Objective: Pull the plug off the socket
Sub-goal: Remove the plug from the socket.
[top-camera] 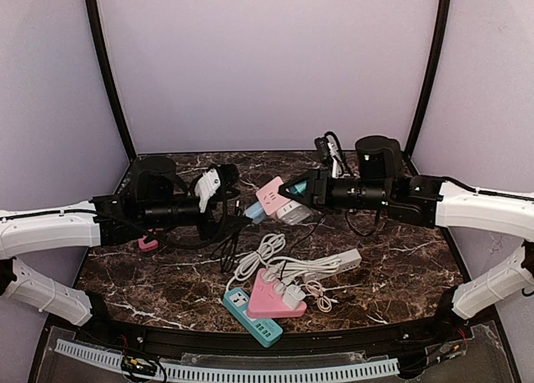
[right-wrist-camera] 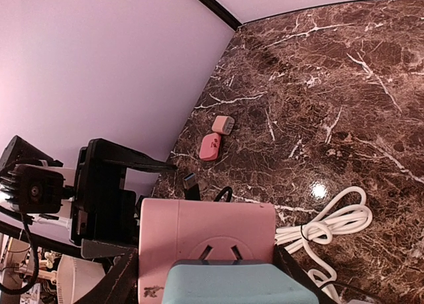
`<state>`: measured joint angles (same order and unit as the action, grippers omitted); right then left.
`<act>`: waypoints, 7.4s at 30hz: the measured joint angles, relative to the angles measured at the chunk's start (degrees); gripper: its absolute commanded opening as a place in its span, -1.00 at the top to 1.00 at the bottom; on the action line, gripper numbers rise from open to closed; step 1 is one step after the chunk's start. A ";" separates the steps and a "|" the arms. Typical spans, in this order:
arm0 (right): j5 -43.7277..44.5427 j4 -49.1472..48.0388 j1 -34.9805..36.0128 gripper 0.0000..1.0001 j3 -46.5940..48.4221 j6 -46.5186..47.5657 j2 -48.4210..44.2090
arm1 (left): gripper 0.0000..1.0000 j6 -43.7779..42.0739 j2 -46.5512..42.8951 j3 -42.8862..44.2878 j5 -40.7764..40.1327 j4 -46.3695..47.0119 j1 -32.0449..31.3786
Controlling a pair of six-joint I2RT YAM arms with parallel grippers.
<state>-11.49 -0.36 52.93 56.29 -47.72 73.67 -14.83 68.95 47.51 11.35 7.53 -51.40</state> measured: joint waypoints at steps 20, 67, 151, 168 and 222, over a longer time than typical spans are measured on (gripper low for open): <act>1.27 -2.58 1.05 1.00 0.48 -2.40 4.22 | -0.08 0.76 5.03 0.90 -3.56 -0.98 -0.57; 1.27 -4.31 1.36 1.00 0.59 -2.95 5.97 | 0.99 1.49 6.19 1.33 -2.01 -3.04 -0.63; 4.37 -6.69 2.49 1.00 -3.87 -5.86 1.60 | 0.99 2.99 5.70 2.08 -1.07 -3.39 -2.14; 14.82 4.26 7.43 1.00 4.52 -0.48 4.02 | 0.99 2.82 5.70 2.08 -2.12 -4.46 -2.08; 5.75 9.51 3.56 1.00 9.88 2.95 8.07 | 0.99 1.97 5.70 2.08 -4.15 -6.34 -1.99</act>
<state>-5.74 9.15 56.49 66.17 -44.77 81.73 -12.86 74.65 49.58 7.20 1.19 -53.39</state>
